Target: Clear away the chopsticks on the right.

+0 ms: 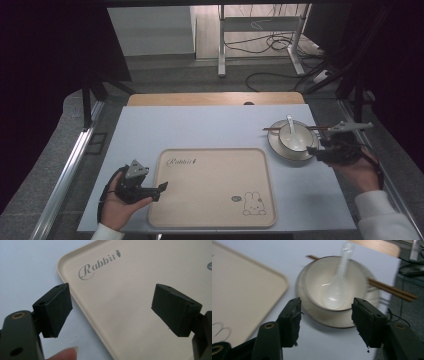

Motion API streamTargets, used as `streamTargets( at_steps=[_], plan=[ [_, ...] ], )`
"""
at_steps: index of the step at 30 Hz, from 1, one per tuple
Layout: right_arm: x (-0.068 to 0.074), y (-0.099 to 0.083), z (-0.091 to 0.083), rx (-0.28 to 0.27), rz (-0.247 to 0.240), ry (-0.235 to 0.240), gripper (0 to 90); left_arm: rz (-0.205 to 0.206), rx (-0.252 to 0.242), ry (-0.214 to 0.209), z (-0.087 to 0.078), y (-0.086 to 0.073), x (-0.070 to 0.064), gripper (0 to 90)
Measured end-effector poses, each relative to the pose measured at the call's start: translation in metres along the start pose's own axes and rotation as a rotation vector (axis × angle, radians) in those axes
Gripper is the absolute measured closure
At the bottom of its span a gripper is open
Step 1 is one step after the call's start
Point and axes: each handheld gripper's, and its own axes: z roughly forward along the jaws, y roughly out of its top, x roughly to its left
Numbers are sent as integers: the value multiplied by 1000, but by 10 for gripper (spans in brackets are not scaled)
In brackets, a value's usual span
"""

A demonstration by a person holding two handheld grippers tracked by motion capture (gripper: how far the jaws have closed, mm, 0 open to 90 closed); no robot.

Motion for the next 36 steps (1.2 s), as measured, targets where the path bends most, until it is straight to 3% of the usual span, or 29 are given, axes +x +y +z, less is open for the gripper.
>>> streamTargets(
  at_steps=[1,5,14,16,20,23,29,36],
  plan=[
    [-18,5,2,18,30,-16,472,-4,-1,4,0,0,1,168],
    [-48,16,15,57,58,-9,601,1,5,5,1,1,0,168],
    [-80,46,65,168,-6,-57,877,-1,21,10,4,-1,1,169],
    [-86,53,78,180,-5,-54,887,1,24,12,4,-1,1,169],
    [-96,63,108,256,-22,-85,888,2,28,13,5,-1,1,169],
    [-104,67,123,263,-14,-96,888,5,32,16,5,-2,2,169],
    [-117,66,145,307,6,-113,888,-17,33,21,7,-3,5,170],
    [-124,59,162,319,26,-112,888,-23,40,26,8,-3,4,170]
  ],
)
